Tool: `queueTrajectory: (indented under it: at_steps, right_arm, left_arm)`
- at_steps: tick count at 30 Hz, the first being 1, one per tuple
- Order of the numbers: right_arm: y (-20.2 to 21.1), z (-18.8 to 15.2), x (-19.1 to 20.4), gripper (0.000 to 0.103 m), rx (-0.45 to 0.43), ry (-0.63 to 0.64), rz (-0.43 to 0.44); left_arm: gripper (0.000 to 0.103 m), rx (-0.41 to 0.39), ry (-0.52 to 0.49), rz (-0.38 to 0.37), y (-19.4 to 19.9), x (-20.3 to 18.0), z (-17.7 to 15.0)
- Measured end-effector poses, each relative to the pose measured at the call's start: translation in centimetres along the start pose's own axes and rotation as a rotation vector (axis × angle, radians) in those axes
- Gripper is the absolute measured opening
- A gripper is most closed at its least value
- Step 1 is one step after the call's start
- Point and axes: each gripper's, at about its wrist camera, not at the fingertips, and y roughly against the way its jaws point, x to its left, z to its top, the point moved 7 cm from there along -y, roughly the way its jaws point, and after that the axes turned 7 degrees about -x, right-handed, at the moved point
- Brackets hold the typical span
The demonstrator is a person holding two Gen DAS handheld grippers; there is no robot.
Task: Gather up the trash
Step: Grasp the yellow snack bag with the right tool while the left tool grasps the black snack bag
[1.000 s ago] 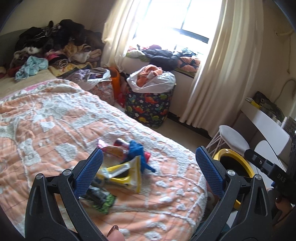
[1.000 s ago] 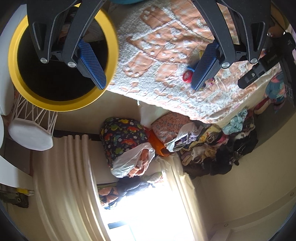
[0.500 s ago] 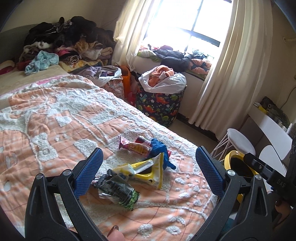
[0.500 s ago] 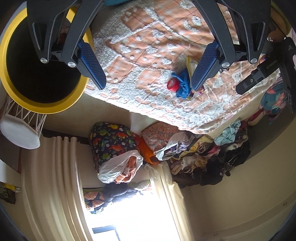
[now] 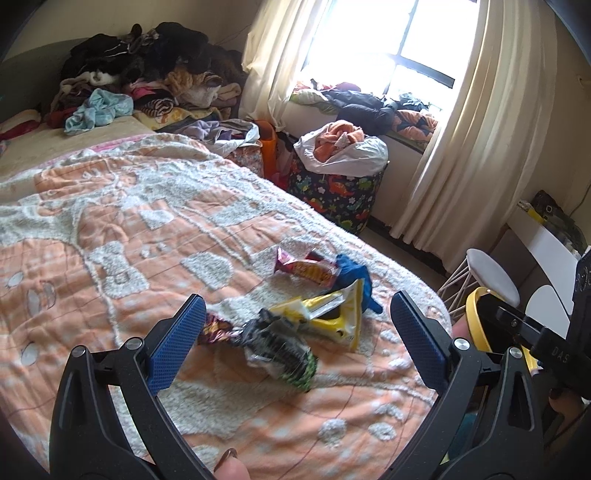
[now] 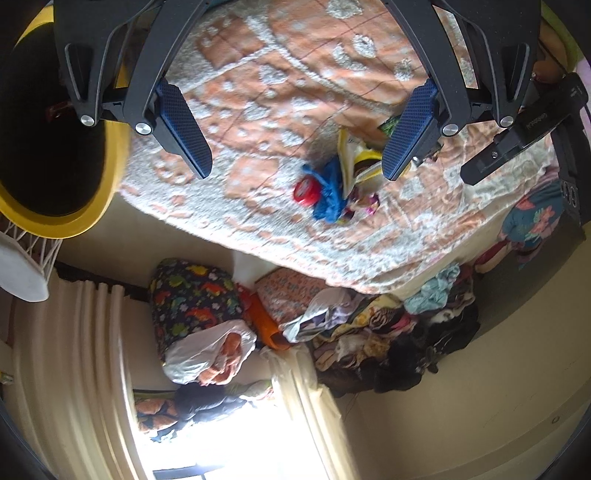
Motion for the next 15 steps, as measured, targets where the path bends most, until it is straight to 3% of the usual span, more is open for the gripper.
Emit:
queueTrajectory:
  at_steps: [8, 12, 15]
  right_arm:
    - [-2.2, -1.7, 2.4, 0.090, 0.070, 0.032, 0.042]
    - [-3.6, -2.2, 3.0, 0.084, 0.101, 0.026, 0.059]
    - [-5.0, -2.6, 2.8, 0.073, 0.135, 0.005, 0.069]
  left_arm:
    - [0.092, 0.033, 0.020, 0.013, 0.0, 2.0, -1.0]
    - [0.091, 0.071, 0.060, -0.013, -0.1, 2.8, -2.1]
    - [0.078, 0.107, 0.116, -0.037, -0.4, 3.5, -3.1]
